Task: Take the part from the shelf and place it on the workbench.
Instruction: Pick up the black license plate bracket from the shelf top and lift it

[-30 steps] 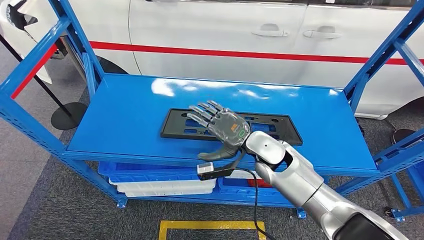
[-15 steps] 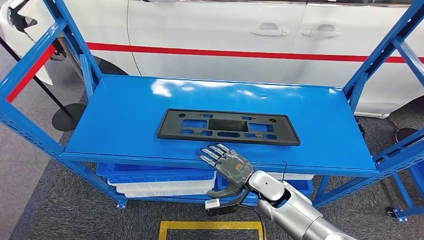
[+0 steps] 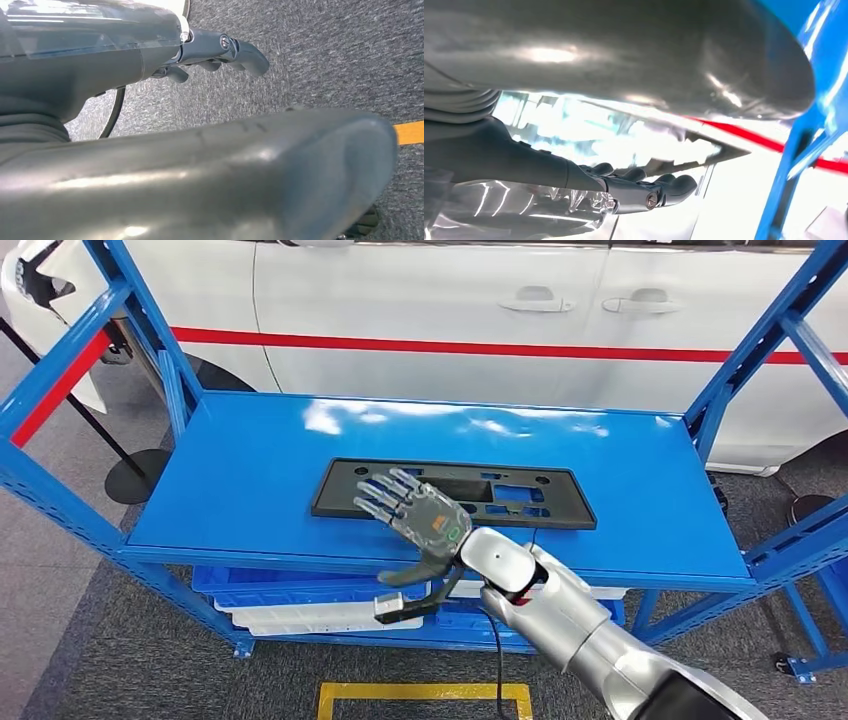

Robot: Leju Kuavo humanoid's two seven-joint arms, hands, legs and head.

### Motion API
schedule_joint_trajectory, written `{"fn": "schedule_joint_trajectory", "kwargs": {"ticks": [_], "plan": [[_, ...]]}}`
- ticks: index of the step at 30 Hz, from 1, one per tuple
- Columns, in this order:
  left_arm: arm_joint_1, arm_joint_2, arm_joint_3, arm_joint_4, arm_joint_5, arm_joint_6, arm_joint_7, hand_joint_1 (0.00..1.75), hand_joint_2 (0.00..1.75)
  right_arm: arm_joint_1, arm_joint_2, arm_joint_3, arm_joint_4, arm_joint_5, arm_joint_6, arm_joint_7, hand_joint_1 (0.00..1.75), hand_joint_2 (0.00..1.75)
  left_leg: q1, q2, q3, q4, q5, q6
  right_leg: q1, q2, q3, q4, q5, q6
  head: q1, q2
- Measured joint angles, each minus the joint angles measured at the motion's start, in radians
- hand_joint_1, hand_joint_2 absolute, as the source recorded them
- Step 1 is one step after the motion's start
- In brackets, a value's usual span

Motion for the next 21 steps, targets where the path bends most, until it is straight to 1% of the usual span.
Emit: {"fn": "schedule_joint_trajectory", "kwargs": {"ticks": [2, 7, 9, 14, 16, 18, 19, 21], "plan": [[0.0, -0.001, 0.0, 0.0, 0.0, 0.001, 0.0, 0.0, 0.0, -0.031, 0.006, 0.005, -0.001, -0.002, 0.01, 0.004, 0.0, 0.0, 0.0, -0.001, 0.0, 0.0, 0.0, 0.0, 0.0, -0.001, 0.0, 0.0, 0.0, 0.0, 0.0, 0.0], [0.0, -0.002, 0.0, 0.0, 0.001, 0.002, 0.0, 0.0, 0.0, -0.068, 0.009, 0.027, -0.005, -0.003, 0.023, 0.012, 0.0, 0.0, 0.0, -0.001, -0.001, 0.0, 0.0, -0.001, 0.0, -0.001, 0.0, 0.001, 0.0, 0.0, 0.0, 0.0], [0.001, -0.002, 0.0, 0.0, 0.002, 0.006, 0.001, 0.0, 0.0, -0.117, 0.009, 0.051, -0.021, -0.013, 0.07, 0.012, 0.0, 0.0, 0.0, 0.0, -0.002, 0.0, 0.0, -0.001, 0.0, 0.0, -0.002, 0.001, 0.0, 0.0, 0.0, 0.0], [0.001, -0.007, 0.0, 0.0, 0.005, 0.015, -0.002, 0.0, 0.0, -0.286, 0.009, 0.124, -0.111, -0.062, 0.243, 0.019, 0.0, 0.0, 0.0, 0.0, -0.002, 0.0, 0.0, -0.001, 0.0, 0.0, -0.003, 0.001, 0.0, 0.0, 0.0, 0.0], [0.001, -0.009, 0.0, 0.0, 0.004, 0.016, -0.003, 0.0, 0.0, -0.329, 0.01, 0.151, -0.131, -0.081, 0.285, 0.022, 0.0, 0.0, 0.0, 0.0, -0.002, 0.0, 0.0, -0.001, 0.0, 0.0, -0.003, 0.001, 0.0, 0.0, 0.0, 0.0], [-0.002, -0.01, 0.0, 0.0, 0.0, 0.014, -0.002, 0.0, 0.0, -0.349, 0.01, 0.177, -0.13, -0.102, 0.285, 0.026, 0.0, 0.0, 0.0, 0.0, -0.002, 0.0, 0.0, -0.001, 0.0, 0.0, -0.003, 0.001, -0.001, -0.001, 0.0, 0.0], [-0.004, -0.012, 0.0, 0.0, -0.003, 0.012, -0.001, 0.0, 0.0, -0.351, 0.011, 0.191, -0.121, -0.112, 0.269, 0.027, 0.0, 0.0, 0.0, 0.0, -0.002, 0.0, 0.0, -0.001, 0.0, 0.0, -0.003, 0.001, -0.001, -0.001, 0.0, 0.0], [-0.01, -0.014, -0.002, 0.0, -0.011, 0.005, 0.002, 0.0, 0.0, -0.349, 0.017, 0.218, -0.079, -0.125, 0.205, 0.031, 0.0, 0.0, 0.0, 0.0, -0.002, 0.0, 0.0, -0.001, 0.0, 0.0, -0.003, 0.001, -0.001, -0.001, 0.0, 0.0]]}}
